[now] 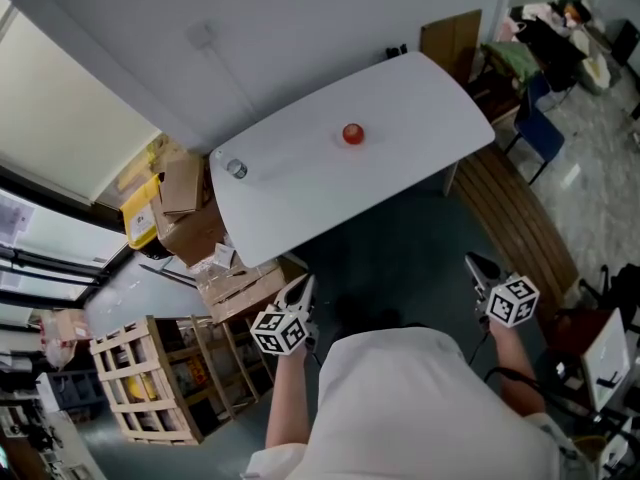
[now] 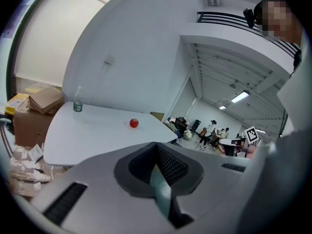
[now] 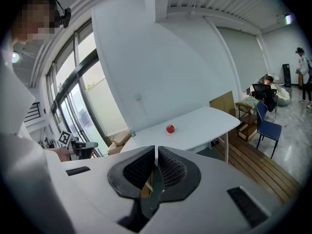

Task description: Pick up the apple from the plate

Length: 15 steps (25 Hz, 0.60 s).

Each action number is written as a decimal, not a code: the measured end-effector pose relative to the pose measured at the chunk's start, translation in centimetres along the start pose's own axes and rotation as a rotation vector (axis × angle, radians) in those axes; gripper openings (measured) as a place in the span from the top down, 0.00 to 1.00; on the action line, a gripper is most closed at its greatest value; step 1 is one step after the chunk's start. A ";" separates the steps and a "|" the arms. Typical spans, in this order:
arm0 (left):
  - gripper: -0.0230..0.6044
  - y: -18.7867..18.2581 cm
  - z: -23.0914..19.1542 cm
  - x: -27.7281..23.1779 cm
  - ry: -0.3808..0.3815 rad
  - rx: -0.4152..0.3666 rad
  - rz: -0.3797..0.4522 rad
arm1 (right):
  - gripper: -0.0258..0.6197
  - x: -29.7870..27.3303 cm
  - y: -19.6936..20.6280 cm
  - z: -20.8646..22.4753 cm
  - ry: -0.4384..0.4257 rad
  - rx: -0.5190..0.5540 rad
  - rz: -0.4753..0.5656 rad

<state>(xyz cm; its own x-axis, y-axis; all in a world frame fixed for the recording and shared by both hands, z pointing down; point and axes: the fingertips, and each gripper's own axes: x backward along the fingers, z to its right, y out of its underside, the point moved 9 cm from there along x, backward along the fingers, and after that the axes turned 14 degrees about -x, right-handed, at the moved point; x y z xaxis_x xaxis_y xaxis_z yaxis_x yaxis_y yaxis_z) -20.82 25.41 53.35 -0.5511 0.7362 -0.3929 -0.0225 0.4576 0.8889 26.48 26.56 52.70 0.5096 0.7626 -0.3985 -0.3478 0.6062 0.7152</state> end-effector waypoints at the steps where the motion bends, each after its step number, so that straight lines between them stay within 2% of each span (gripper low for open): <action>1: 0.96 0.0 0.0 -0.2 0.000 0.000 -0.003 | 0.89 -0.1 -0.1 0.2 0.000 -0.006 0.001; 8: 0.96 -0.5 -0.3 -1.9 0.007 0.000 -0.007 | 0.89 -0.8 -0.1 1.2 0.011 -0.028 -0.006; 15: 0.96 -2.1 -2.5 -4.0 0.029 -0.005 -0.003 | 0.89 -2.9 -1.0 1.0 0.031 -0.043 0.001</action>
<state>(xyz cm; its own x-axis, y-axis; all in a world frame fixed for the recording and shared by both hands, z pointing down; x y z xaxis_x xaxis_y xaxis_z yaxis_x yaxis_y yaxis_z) -20.64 20.31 53.65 -0.5751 0.7199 -0.3886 -0.0284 0.4571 0.8890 26.10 23.54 53.74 0.4847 0.7696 -0.4157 -0.3820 0.6138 0.6909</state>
